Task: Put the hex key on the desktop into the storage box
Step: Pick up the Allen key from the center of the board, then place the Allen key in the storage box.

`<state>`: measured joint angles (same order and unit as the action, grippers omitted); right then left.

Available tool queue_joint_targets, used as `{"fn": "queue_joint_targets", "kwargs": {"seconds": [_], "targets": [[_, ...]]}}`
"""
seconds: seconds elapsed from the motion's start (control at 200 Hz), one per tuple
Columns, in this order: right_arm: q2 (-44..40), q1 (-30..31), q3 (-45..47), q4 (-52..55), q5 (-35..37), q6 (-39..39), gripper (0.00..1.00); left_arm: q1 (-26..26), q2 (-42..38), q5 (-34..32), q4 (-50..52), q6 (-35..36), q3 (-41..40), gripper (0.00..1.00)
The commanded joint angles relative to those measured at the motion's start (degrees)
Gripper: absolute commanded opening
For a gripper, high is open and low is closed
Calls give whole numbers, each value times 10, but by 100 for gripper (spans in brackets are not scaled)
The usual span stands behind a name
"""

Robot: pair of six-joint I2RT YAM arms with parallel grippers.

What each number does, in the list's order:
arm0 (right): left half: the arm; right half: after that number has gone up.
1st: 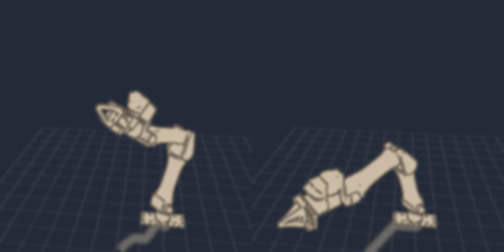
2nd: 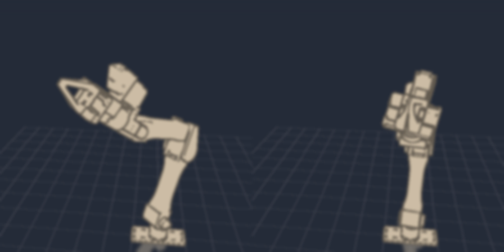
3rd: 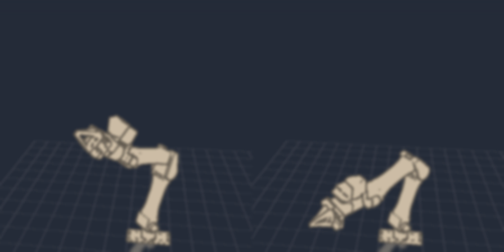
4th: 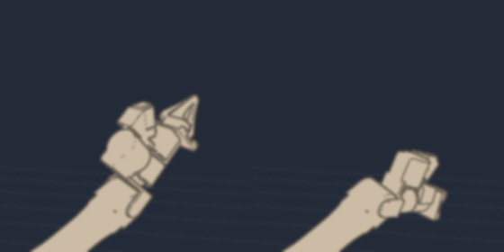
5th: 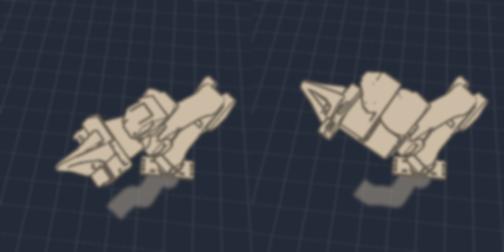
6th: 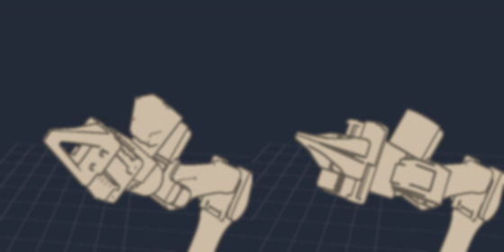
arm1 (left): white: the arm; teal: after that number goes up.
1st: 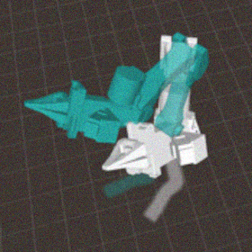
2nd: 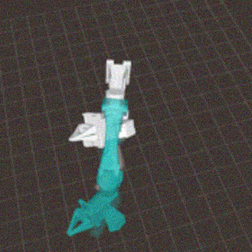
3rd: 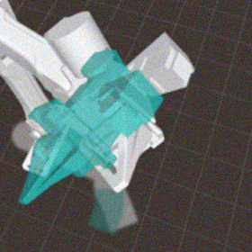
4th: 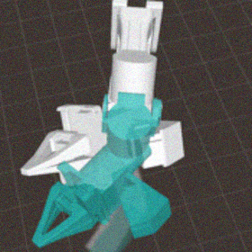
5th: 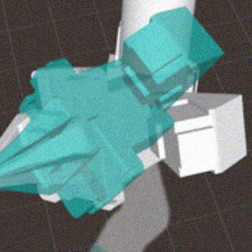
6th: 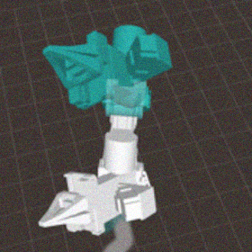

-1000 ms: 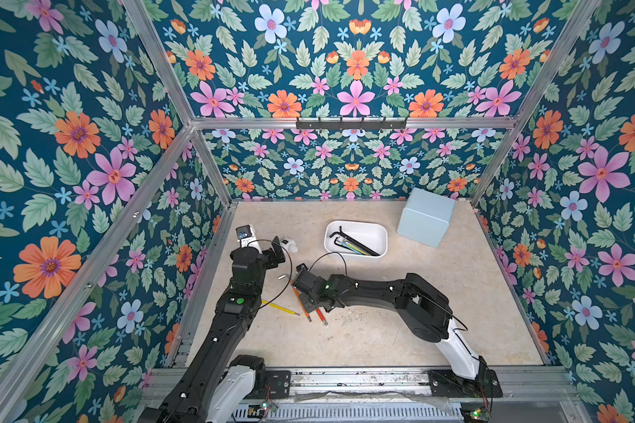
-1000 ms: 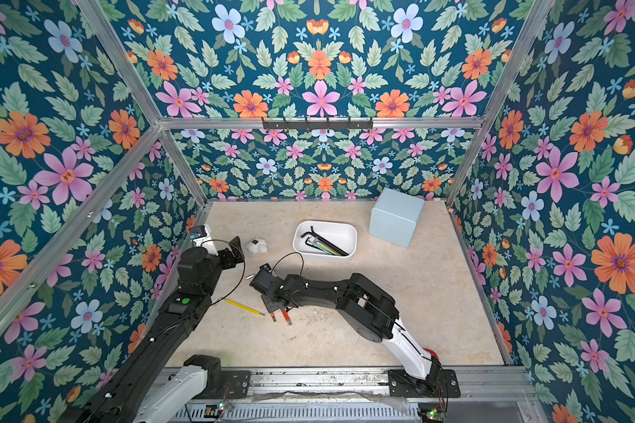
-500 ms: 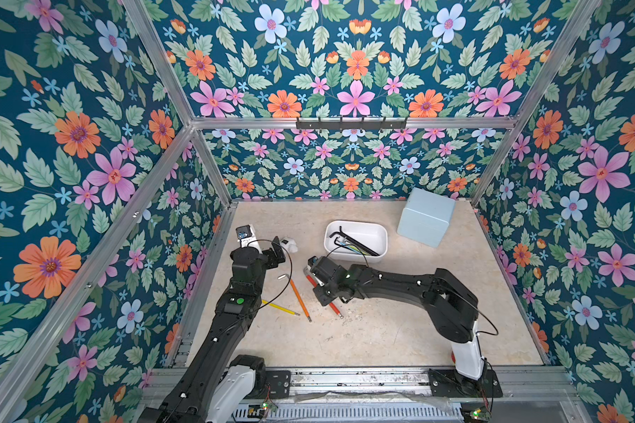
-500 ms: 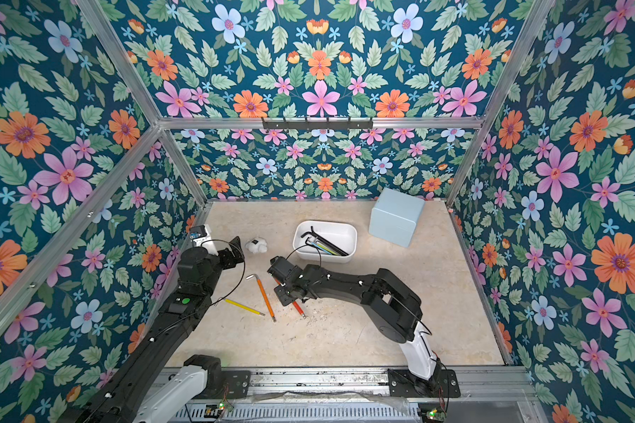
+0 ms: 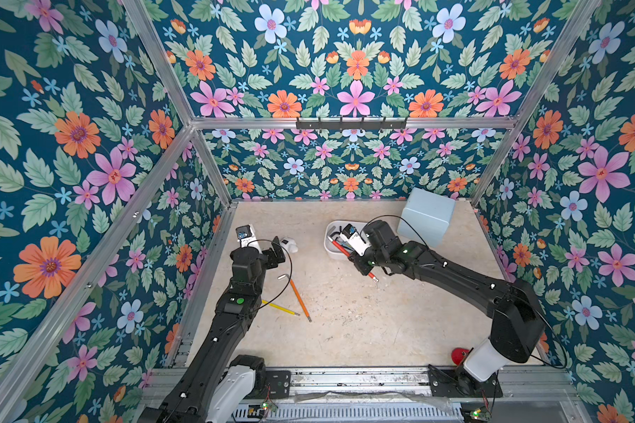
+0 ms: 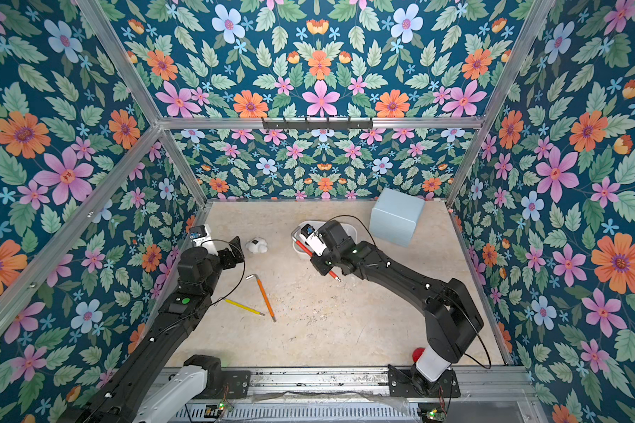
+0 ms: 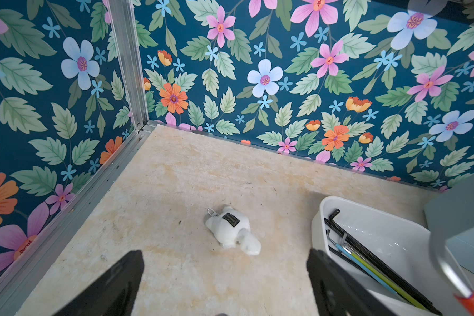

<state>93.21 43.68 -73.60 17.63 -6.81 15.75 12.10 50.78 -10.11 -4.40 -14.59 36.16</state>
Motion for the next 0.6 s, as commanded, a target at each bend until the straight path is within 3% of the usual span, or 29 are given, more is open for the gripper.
{"fn": "queue_joint_targets", "kwargs": {"seconds": [0.0, 0.23, 0.595], "targets": [[8, -22, -4, -53, -17, 76, 0, 0, 2, 3, -8, 1, 6, 99], [86, -86, -47, -79, -33, 137, 0, 0, 1, 1, -5, 1, 8, 99], [223, -112, -166, -40, -53, 164, 0, 0, 8, -6, -2, 6, 8, 99]]}}
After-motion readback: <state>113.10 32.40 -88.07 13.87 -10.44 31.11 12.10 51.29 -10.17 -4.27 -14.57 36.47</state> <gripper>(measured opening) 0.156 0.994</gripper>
